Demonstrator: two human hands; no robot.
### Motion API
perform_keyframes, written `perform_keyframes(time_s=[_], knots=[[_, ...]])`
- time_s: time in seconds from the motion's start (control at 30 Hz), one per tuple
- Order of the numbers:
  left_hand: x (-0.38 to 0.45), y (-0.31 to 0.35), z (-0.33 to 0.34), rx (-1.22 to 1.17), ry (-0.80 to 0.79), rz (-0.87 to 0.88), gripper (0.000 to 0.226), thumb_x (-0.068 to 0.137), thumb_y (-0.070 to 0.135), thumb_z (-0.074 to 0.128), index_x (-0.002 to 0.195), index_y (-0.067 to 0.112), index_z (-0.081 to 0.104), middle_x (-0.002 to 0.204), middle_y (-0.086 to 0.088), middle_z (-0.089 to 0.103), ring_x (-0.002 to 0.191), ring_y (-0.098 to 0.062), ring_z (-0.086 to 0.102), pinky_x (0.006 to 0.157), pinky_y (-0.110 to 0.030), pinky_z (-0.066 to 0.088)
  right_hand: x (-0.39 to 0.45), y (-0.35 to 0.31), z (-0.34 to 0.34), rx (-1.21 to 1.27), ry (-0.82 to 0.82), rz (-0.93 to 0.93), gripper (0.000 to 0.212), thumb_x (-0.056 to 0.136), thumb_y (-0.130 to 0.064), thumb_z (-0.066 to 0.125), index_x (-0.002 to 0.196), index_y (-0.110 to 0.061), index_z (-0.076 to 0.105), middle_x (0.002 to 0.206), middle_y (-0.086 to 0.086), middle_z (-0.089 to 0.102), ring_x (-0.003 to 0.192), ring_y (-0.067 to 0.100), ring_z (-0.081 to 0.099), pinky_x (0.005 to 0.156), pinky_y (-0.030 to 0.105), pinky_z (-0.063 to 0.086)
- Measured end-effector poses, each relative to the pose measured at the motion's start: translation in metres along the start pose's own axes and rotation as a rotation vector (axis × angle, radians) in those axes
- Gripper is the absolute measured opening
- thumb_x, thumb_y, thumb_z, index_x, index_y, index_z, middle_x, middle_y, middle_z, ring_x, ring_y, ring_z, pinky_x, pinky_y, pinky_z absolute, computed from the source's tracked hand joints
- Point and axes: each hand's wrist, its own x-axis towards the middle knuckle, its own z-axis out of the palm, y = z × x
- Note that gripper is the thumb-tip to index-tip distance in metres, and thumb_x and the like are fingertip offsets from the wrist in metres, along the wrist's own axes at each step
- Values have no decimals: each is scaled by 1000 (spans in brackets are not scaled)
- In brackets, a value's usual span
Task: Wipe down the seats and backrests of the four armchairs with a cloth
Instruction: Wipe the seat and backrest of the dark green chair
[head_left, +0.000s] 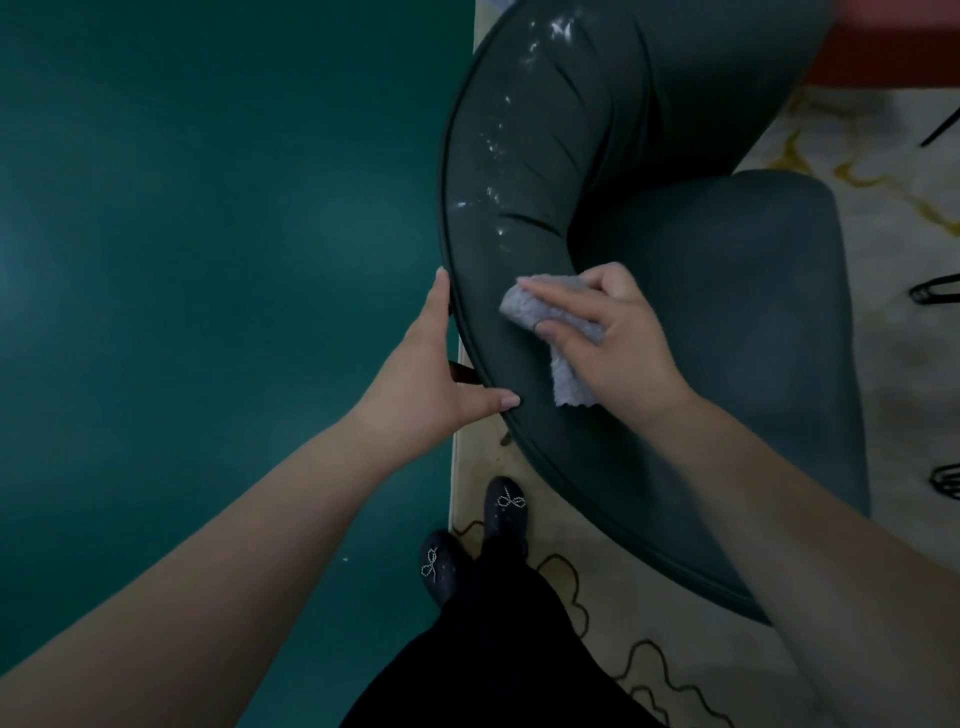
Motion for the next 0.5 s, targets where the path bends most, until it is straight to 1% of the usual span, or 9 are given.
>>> perform_keyframes(time_s=[0.07, 0.1, 0.13, 0.2, 0.27, 0.33, 0.43, 0.5], knots=[[5, 0, -4, -5, 7, 2, 128, 66, 28, 87, 152, 34, -7, 135, 32, 26, 116, -9, 58, 100, -28, 45, 7, 3, -3, 42, 59, 71, 40, 87, -10, 65, 121, -31, 61, 105, 3, 44, 98, -3, 46, 95, 7, 35], [7, 0, -5, -2, 10, 5, 127, 66, 28, 87, 152, 33, -7, 136, 31, 27, 116, -10, 58, 99, -26, 45, 7, 1, -1, 65, 50, 63, 40, 87, -11, 66, 121, -31, 61, 105, 3, 45, 99, -2, 47, 96, 7, 35], [9, 1, -6, 7, 13, 10, 127, 66, 29, 87, 152, 33, -6, 140, 28, 28, 117, -10, 56, 99, -26, 45, 8, -2, 3, 85, 13, 29, 40, 86, -13, 66, 121, -31, 61, 106, 3, 45, 101, -1, 48, 96, 9, 36], [13, 3, -9, 38, 15, 10, 127, 65, 32, 87, 152, 32, -6, 149, 20, 28, 123, -11, 52, 100, -25, 43, 10, -6, 12, 69, -85, -71, 41, 85, -17, 66, 122, -33, 60, 103, -5, 43, 100, -3, 46, 96, 11, 37], [17, 4, -12, 47, 10, -2, 127, 65, 34, 87, 152, 33, -6, 154, 17, 24, 127, -13, 49, 104, -30, 42, 17, -3, 13, 32, -89, -98, 41, 87, -16, 66, 123, -33, 59, 99, -7, 40, 98, -3, 45, 95, 11, 37], [21, 6, -16, 42, 7, -14, 127, 65, 35, 87, 152, 34, -5, 156, 15, 21, 129, -15, 48, 107, -37, 41, 24, 2, 6, 36, -46, -46, 41, 88, -13, 65, 123, -33, 57, 99, -1, 42, 97, -1, 46, 94, 9, 35], [28, 9, -22, 40, 13, -31, 126, 65, 35, 87, 153, 33, -4, 157, 14, 19, 132, -17, 44, 110, -39, 38, 31, 5, 3, 83, -8, -2, 41, 89, -13, 64, 123, -34, 57, 102, 0, 44, 98, -4, 47, 93, 7, 35], [34, 11, -25, 58, 28, -41, 126, 65, 37, 86, 152, 33, -4, 158, 13, 19, 134, -16, 42, 110, -39, 38, 37, 1, 9, 112, -8, -26, 41, 87, -18, 65, 123, -37, 57, 103, -2, 44, 101, -4, 48, 96, 10, 38]])
